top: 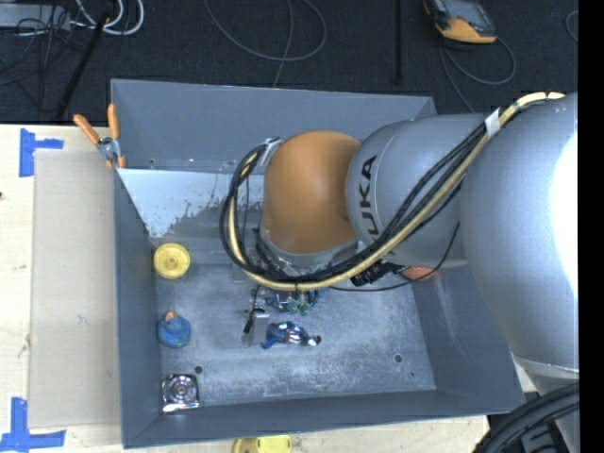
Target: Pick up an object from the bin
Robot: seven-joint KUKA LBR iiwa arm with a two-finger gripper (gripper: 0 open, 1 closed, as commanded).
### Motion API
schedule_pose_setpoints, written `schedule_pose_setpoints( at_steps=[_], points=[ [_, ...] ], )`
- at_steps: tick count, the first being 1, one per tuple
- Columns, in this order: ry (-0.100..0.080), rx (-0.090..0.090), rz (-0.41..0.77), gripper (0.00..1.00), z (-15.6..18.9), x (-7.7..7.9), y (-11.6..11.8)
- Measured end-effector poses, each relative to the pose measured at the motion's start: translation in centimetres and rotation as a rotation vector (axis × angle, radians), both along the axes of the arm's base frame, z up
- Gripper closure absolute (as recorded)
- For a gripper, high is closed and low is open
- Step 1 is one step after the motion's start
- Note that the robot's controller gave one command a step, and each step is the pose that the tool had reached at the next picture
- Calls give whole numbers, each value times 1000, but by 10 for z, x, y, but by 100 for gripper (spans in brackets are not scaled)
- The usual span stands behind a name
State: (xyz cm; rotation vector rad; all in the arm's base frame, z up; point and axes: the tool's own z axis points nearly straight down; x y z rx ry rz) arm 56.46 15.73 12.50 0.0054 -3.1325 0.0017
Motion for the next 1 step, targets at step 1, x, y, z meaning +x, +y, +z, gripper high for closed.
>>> schedule_pose_setpoints(
  at_steps=[1],
  points=[
    [-7,1,-3,0,5,2,-1]
  ],
)
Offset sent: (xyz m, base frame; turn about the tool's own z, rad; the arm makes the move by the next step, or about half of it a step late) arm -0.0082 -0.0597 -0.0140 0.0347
